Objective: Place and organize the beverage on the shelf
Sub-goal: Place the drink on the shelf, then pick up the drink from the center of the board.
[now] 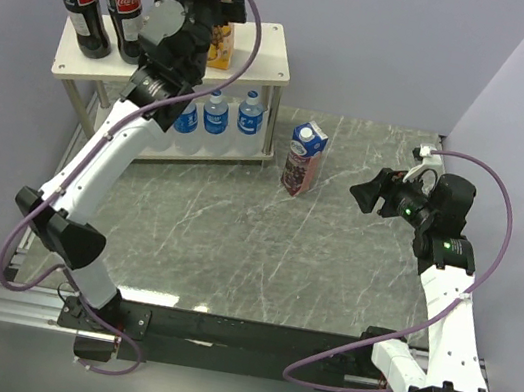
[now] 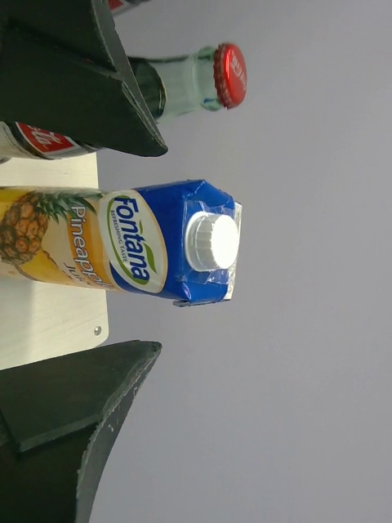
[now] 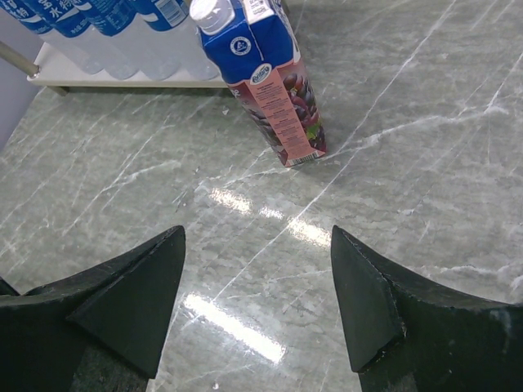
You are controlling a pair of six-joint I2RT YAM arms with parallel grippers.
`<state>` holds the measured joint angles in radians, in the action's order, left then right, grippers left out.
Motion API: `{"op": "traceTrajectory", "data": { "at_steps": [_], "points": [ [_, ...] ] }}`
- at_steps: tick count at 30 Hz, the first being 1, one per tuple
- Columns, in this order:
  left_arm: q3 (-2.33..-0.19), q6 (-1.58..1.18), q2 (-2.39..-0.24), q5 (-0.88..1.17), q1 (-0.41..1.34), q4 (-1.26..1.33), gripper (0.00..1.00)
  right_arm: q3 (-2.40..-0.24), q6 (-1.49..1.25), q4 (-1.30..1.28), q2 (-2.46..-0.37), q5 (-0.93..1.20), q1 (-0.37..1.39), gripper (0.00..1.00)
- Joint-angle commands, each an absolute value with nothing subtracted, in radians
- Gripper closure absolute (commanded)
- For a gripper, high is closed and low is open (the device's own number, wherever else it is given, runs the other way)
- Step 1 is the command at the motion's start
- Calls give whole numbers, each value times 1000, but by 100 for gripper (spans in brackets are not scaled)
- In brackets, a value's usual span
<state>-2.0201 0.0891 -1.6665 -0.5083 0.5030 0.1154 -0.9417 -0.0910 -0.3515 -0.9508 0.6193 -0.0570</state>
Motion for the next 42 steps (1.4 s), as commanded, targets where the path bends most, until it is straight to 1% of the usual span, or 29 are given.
{"op": "traceTrajectory", "data": {
  "at_steps": [1, 7, 13, 17, 20, 21, 22, 23, 24, 25, 26, 27, 29, 34, 36, 38, 42],
  "points": [
    [-1994, 98, -1576, -488, 514, 153, 1, -937, -75, -313, -948, 635, -64, 22],
    [-1925, 52, -1485, -437, 526, 134, 1, -937, -26, -321, -948, 670, -67, 22],
    [-1847, 8, -1372, -371, 529, 83, 1, -920, 173, -367, -925, 854, -71, 20],
    [-1743, -67, -1260, -266, 529, 19, 1, -900, 287, -400, -905, 926, -74, 20],
    [-1590, -112, -1134, -171, 529, -46, 1, -887, 420, -448, -885, 1021, -78, 19],
    [-1483, -132, -1097, -146, 529, -49, 0, -881, 469, -452, -882, 1041, -77, 19],
    [-1421, -136, -1018, -114, 529, -51, 1, -877, 495, -462, -884, 1058, -75, 18],
    [-1285, -140, -975, -85, 529, -32, 1, -876, 544, -485, -890, 1089, -77, 18],
    [-1219, -146, -936, -8, 529, -23, 0, -880, 573, -501, -899, 1098, -75, 18],
    [-1154, -149, -861, 20, 529, -14, 1, -888, 606, -521, -928, 1104, -74, 18],
    [-1093, -152, -829, 56, 529, -8, 0, -903, 639, -553, -945, 1108, -72, 17],
    [-986, -152, -799, 107, 529, -8, 0, -913, 687, -564, -965, 1103, -68, 17],
    [-860, -150, -724, 132, 529, -12, 1, -961, 765, -603, -1026, 1107, -67, 17],
    [-697, -103, -560, 146, 529, -37, 1, -1075, 779, -588, -1149, 1060, -55, 17],
    [-638, -89, -522, 158, 529, -29, 0, -1152, 732, -581, -1210, 1033, -29, 17],
    [-591, -83, -486, 181, 529, -25, 1, -1221, 672, -568, -1252, 964, 33, 17],
    [-577, -71, -488, 212, 529, -50, 0, -1307, 496, -474, -1369, 801, 123, 17]
  ]
}}
